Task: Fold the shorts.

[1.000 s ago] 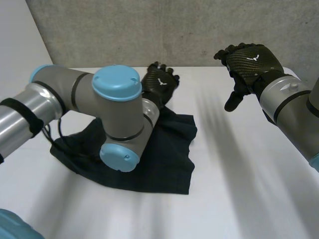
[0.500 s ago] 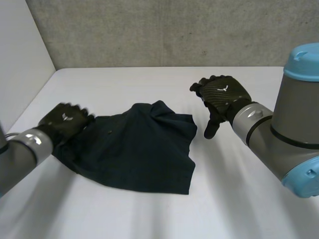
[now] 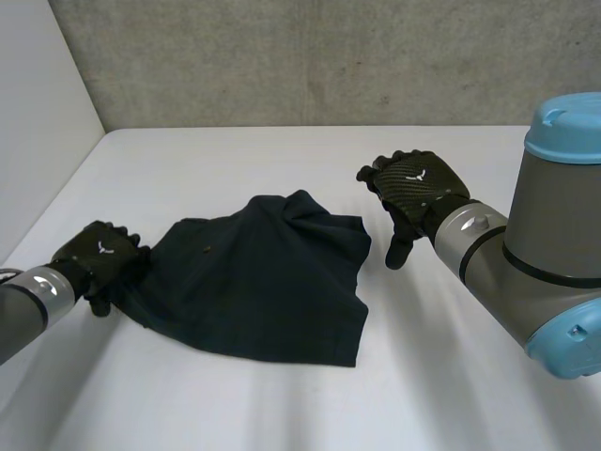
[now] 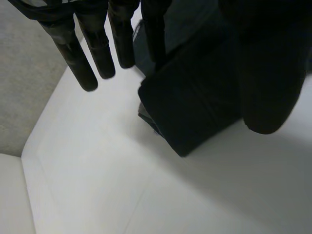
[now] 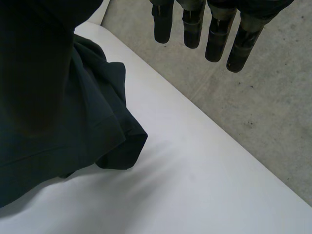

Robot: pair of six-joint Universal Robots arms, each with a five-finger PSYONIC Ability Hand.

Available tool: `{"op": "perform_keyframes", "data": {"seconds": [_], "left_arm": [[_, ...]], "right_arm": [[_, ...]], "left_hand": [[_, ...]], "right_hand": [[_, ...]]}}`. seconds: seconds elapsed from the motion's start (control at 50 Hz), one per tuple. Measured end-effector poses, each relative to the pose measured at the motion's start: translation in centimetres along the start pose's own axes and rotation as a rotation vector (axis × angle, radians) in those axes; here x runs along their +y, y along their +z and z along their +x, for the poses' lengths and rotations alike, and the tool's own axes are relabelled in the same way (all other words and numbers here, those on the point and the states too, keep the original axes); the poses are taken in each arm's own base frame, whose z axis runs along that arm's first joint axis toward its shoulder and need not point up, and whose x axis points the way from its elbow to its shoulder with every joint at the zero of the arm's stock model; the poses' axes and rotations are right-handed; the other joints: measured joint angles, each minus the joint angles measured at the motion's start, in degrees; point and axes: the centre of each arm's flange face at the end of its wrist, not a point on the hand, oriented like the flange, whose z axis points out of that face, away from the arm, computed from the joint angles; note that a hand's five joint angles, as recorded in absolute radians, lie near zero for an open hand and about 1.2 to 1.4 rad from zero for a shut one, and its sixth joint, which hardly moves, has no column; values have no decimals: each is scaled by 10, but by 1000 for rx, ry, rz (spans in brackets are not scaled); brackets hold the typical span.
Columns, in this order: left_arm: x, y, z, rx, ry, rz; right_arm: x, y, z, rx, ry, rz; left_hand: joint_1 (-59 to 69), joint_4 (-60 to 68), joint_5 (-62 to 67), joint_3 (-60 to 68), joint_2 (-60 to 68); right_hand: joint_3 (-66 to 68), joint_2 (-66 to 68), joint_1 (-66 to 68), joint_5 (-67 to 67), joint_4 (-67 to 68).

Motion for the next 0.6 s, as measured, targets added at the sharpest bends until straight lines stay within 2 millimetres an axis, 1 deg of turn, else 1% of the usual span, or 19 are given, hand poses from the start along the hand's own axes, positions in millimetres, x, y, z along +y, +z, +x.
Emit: {"op": "perform_keyframes", "data": {"seconds": [0.08,0.14,0.16,0.2,0.22,0.24,0.32,0.34,0.36,0.38,0.4,0.42,0.46,0.48,0.5,0.54,0.56,0.58,0.6], "left_arm": [[0,6,-1,-12,-29,17],[1,12,-1,-12,-47,20],[2,13,-1,-10,-51,19],[4,16,-1,-8,-55,17],[5,18,-2,-10,-55,16],[5,20,-3,-13,-54,16],[5,30,-17,-71,-36,18],[4,35,-27,-114,-24,19],[3,36,-29,-123,-22,19],[-1,40,-43,-196,-7,27],[-2,41,-47,-215,-4,30],[-8,45,-61,-288,5,44],[-20,47,-80,-385,9,81],[-33,48,-94,-458,3,123],[-40,48,-101,-490,-2,148],[-69,43,-122,-591,-34,255],[-83,40,-129,-626,-51,306],[-103,36,-136,-657,-79,380],[-117,32,-139,-669,-99,433]], "right_arm": [[0,0,0,-1,0,-1],[1,0,0,-2,0,-2],[1,0,-1,-2,0,-2],[2,1,-1,-3,0,-4],[2,1,-1,-4,-1,-5],[2,1,-1,-4,-1,-6],[4,2,-1,-5,-2,-9],[4,2,-1,-5,-3,-10],[4,2,-1,-5,-3,-10],[4,2,-1,-4,-4,-9],[4,2,-1,-4,-4,-9],[3,2,-1,-3,-4,-7],[2,2,0,-1,-4,-5],[2,2,0,0,-4,-3],[1,2,0,1,-4,-2],[0,2,1,4,-3,2],[0,2,1,5,-3,4],[-1,2,2,8,-3,6],[-1,2,2,9,-2,7]], "left_hand": [[54,47,47,49,47],[168,147,145,147,151],[235,214,207,214,213],[274,267,257,266,271],[377,382,366,387,388],[407,413,397,410,412],[420,464,423,448,456],[420,466,423,448,456],[420,466,423,448,456],[420,466,423,448,457],[420,466,423,448,457],[420,466,423,448,457],[420,466,423,448,457],[420,466,423,448,457],[420,466,423,448,457],[420,466,423,448,457],[420,466,423,448,457],[420,466,423,448,457],[420,466,423,451,458]], "right_hand": [[0,0,0,0,0],[0,0,0,0,0],[0,0,0,0,0],[0,0,0,0,0],[0,0,0,0,0],[0,0,0,0,0],[0,0,0,0,0],[0,0,0,0,0],[0,0,0,0,0],[0,0,0,0,0],[0,0,0,0,0],[0,0,0,0,0],[0,0,0,0,0],[0,0,0,0,0],[0,0,0,0,0],[0,0,0,0,0],[0,0,0,0,0],[0,0,0,0,0],[0,0,0,0,0]]}}
